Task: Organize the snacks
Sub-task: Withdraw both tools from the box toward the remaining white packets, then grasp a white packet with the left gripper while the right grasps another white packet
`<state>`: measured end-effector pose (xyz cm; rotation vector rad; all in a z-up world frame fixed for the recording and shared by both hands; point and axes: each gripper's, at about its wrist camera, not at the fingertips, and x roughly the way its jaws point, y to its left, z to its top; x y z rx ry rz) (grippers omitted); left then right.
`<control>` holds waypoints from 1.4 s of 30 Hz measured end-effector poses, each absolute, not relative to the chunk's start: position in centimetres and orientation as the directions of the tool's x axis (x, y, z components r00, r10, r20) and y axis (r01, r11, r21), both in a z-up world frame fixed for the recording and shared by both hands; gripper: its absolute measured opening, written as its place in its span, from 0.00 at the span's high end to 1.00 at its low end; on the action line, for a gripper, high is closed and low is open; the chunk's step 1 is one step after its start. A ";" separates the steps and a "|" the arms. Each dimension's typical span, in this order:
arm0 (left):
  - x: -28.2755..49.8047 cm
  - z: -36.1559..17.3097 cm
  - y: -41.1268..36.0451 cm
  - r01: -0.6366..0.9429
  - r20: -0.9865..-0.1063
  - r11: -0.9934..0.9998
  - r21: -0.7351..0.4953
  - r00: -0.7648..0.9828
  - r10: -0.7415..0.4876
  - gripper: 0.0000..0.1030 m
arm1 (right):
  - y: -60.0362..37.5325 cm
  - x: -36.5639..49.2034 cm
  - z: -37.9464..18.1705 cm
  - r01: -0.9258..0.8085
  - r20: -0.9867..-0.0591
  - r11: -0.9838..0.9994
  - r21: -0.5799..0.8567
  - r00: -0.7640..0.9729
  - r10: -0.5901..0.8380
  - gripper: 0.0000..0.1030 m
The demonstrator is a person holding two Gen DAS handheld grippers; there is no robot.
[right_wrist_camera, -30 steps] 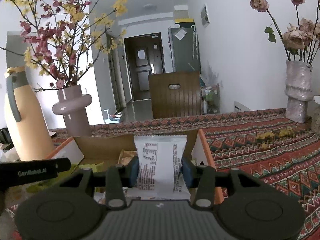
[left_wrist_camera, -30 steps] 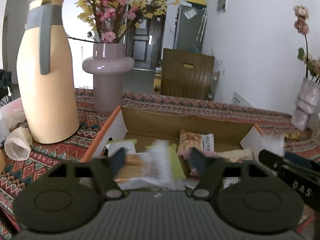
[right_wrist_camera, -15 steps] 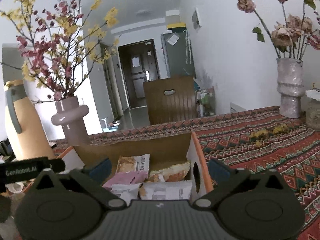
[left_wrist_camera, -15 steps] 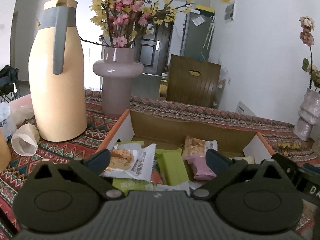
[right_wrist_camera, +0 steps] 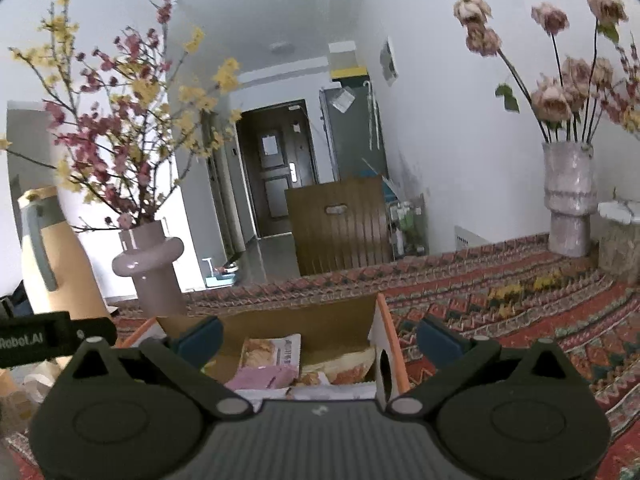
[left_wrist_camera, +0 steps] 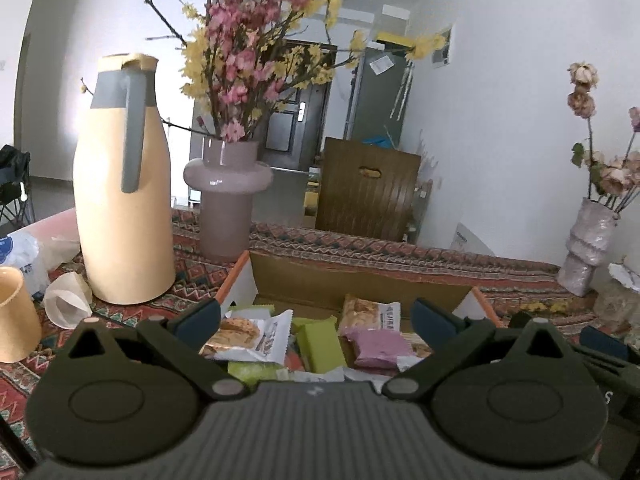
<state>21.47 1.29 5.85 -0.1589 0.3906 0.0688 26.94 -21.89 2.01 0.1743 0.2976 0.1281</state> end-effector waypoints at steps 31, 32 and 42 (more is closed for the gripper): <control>18.5 -2.3 -2.2 -0.062 -0.705 0.995 -0.075 0.709 -0.009 0.00 | -27.2 18.7 -5.6 -0.027 -0.505 0.974 0.227 0.852 0.141 0.00; 18.8 -2.6 -2.5 -0.069 -0.715 0.995 -0.073 0.699 -0.004 0.00 | -27.2 18.8 -5.9 -0.022 -0.514 0.973 0.229 0.847 0.140 0.00; 21.1 -4.7 -4.2 -0.136 -0.782 0.989 -0.048 0.622 0.047 0.01 | -28.0 19.2 -6.5 0.004 -0.524 0.960 0.281 0.839 0.150 0.00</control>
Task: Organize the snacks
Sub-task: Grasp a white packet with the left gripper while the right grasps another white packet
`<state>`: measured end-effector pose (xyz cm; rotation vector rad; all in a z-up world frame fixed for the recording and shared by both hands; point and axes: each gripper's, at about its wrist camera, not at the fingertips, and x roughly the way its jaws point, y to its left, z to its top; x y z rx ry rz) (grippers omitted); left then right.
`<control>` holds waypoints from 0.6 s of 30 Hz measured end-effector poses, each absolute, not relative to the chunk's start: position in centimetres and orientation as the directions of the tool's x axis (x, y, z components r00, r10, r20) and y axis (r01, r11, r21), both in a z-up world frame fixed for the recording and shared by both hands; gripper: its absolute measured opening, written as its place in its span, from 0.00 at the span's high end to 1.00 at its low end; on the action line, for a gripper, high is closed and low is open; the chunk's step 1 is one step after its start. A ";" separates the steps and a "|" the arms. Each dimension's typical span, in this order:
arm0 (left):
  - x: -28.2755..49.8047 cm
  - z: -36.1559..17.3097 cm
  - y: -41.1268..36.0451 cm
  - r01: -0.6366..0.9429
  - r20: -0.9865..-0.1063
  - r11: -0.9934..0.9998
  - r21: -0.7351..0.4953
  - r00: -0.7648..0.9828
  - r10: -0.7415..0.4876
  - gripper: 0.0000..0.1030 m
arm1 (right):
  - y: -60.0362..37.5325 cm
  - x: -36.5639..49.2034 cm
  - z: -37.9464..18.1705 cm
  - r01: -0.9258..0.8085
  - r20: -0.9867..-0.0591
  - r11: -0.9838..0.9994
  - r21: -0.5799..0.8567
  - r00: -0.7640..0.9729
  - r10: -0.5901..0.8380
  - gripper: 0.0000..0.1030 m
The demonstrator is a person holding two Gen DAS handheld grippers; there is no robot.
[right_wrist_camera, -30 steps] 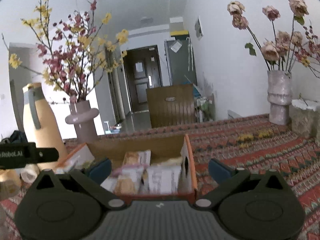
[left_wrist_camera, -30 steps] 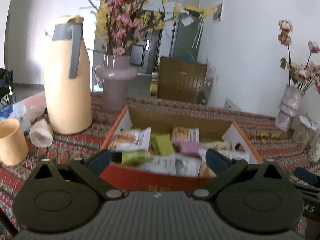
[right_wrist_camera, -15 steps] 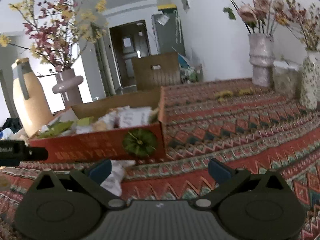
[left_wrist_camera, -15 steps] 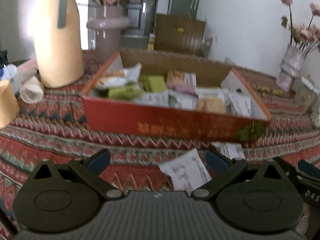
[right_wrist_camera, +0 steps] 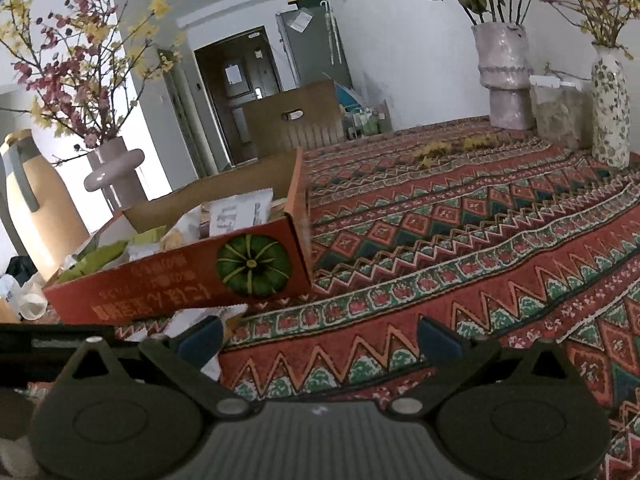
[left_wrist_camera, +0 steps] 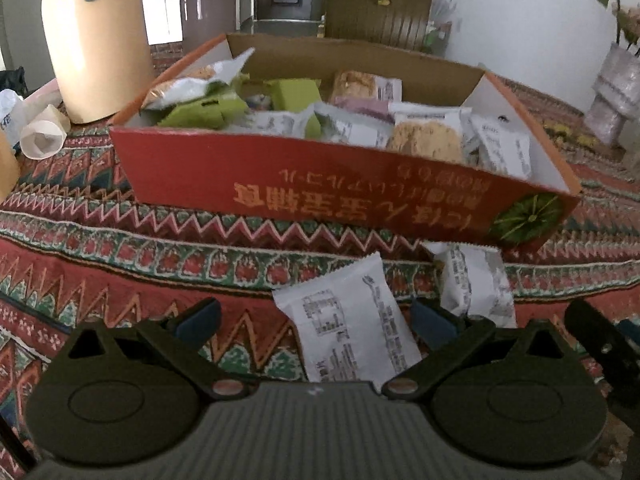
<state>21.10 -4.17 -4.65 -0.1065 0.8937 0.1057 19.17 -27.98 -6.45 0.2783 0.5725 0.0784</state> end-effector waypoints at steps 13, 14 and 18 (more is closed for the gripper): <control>19.1 -4.1 -3.4 -0.059 -0.735 0.998 -0.015 0.678 0.030 0.56 | -28.0 19.4 -6.6 0.010 -0.532 0.957 0.289 0.833 0.152 0.00; 19.0 -4.0 -3.2 -0.055 -0.731 0.998 -0.017 0.682 0.026 0.57 | -28.0 19.4 -6.6 0.011 -0.533 0.958 0.288 0.833 0.151 0.00; 18.7 -3.3 -1.8 -0.040 -0.696 0.999 -0.015 0.718 0.018 0.58 | -27.9 19.4 -6.7 0.016 -0.537 0.960 0.280 0.831 0.143 0.00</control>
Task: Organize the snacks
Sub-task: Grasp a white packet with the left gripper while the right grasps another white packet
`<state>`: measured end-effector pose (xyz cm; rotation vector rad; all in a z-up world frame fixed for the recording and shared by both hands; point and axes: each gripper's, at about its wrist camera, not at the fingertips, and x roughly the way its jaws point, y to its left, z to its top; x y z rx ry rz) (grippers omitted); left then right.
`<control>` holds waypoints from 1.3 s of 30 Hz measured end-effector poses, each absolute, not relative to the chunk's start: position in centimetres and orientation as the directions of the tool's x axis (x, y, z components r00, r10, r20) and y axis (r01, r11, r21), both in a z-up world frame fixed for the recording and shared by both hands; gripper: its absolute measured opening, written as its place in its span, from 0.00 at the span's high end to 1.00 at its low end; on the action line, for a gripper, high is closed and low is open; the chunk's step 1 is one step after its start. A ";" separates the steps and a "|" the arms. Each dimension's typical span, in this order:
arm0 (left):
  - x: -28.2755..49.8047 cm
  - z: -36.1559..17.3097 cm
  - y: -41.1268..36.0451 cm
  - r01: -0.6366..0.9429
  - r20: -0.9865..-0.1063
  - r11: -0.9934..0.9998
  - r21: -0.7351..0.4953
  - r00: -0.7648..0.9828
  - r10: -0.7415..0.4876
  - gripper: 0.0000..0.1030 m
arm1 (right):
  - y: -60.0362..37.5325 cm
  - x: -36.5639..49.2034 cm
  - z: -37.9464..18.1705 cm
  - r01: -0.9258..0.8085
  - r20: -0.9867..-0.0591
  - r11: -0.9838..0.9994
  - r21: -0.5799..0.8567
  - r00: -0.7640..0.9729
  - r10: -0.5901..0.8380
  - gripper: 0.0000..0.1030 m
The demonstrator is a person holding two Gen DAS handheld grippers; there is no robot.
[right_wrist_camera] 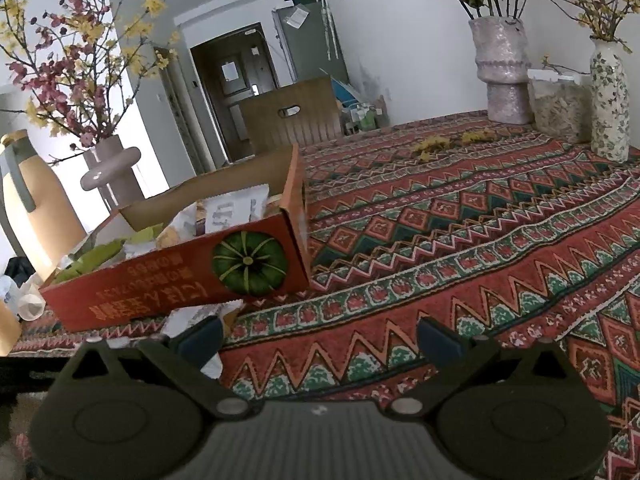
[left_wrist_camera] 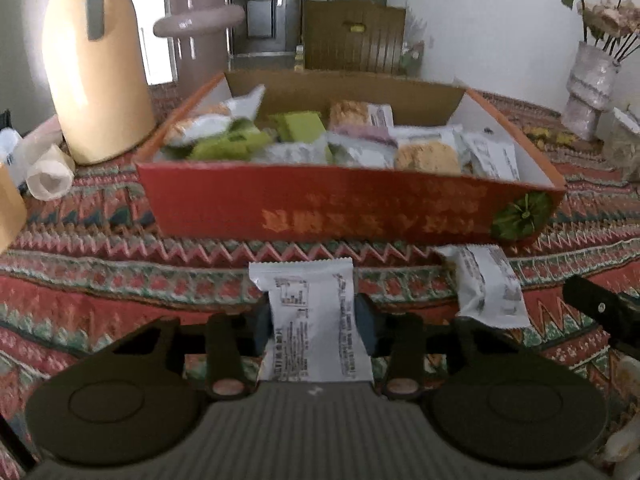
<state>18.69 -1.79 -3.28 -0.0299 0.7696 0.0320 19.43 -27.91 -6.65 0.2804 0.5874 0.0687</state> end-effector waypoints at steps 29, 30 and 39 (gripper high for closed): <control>17.1 -2.6 1.6 -0.035 -0.507 0.998 -0.055 0.862 0.002 0.58 | -22.3 21.2 -5.5 -0.074 -0.581 0.985 0.157 0.800 0.153 0.00; 17.1 -2.6 1.6 -0.034 -0.506 0.998 -0.056 0.863 0.001 0.58 | -21.9 21.4 -5.5 -0.080 -0.586 0.985 0.154 0.795 0.156 0.00; 16.9 -2.5 1.6 -0.030 -0.500 0.998 -0.063 0.866 -0.005 0.59 | -19.7 23.2 -6.1 -0.109 -0.625 0.987 0.121 0.764 0.161 0.15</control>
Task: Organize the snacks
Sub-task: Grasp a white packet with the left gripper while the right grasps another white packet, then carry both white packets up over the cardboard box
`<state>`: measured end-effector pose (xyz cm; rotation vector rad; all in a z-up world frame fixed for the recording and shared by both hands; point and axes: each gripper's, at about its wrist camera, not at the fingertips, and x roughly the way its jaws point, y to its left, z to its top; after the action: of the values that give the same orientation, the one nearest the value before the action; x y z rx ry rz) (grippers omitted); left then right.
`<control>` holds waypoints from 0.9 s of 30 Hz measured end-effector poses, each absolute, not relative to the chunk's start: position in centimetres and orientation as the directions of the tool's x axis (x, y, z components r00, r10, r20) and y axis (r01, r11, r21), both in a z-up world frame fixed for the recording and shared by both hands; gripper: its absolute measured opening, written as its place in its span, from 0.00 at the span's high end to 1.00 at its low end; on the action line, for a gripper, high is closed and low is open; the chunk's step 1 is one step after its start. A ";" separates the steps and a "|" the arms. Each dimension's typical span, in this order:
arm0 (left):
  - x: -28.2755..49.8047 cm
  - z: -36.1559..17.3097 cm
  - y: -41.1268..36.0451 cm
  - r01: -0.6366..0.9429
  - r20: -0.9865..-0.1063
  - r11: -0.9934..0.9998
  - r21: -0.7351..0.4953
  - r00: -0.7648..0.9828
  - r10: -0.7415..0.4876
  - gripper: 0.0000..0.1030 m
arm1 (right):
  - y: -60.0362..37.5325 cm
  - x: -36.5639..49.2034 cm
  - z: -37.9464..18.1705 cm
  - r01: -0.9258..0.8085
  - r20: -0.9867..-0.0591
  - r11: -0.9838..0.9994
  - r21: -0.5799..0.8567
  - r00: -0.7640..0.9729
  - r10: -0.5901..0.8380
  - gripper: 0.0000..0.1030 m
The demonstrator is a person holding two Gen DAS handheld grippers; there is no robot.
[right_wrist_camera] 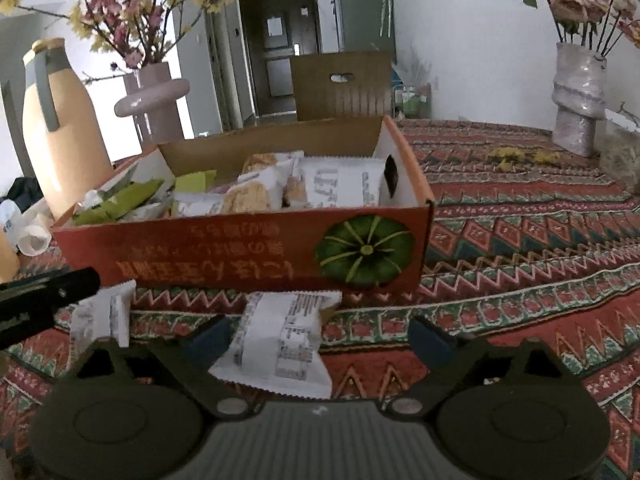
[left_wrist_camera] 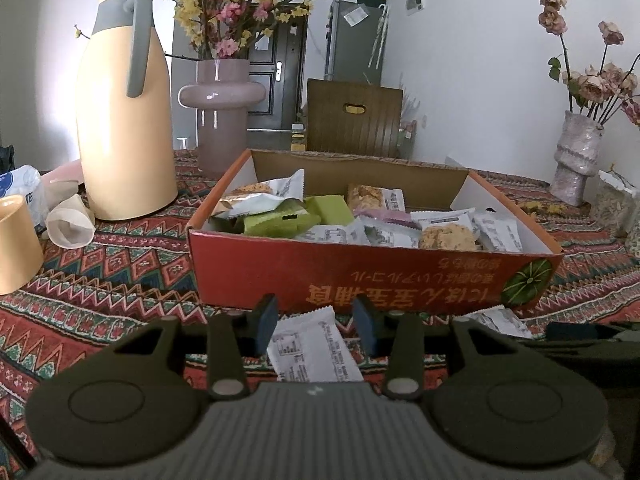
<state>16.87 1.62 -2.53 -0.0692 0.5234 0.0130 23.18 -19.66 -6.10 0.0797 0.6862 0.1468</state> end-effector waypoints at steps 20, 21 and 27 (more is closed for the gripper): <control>19.7 -5.1 2.4 -0.086 -0.676 0.993 -0.076 0.737 0.012 0.44 | -21.1 20.0 -5.9 -0.124 -0.537 0.984 0.127 0.825 0.173 0.58; 19.6 -5.0 2.3 -0.079 -0.672 0.994 -0.074 0.740 0.009 0.55 | -21.1 19.9 -5.9 -0.123 -0.538 0.984 0.128 0.825 0.173 0.58; 19.3 -4.8 2.1 -0.060 -0.657 0.995 -0.083 0.754 -0.009 0.71 | -21.1 19.6 -6.1 -0.118 -0.538 0.985 0.123 0.827 0.166 0.58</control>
<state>19.30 2.05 -4.79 -0.1011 0.7171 0.0276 19.62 -21.13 -6.06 0.0861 0.5787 0.1512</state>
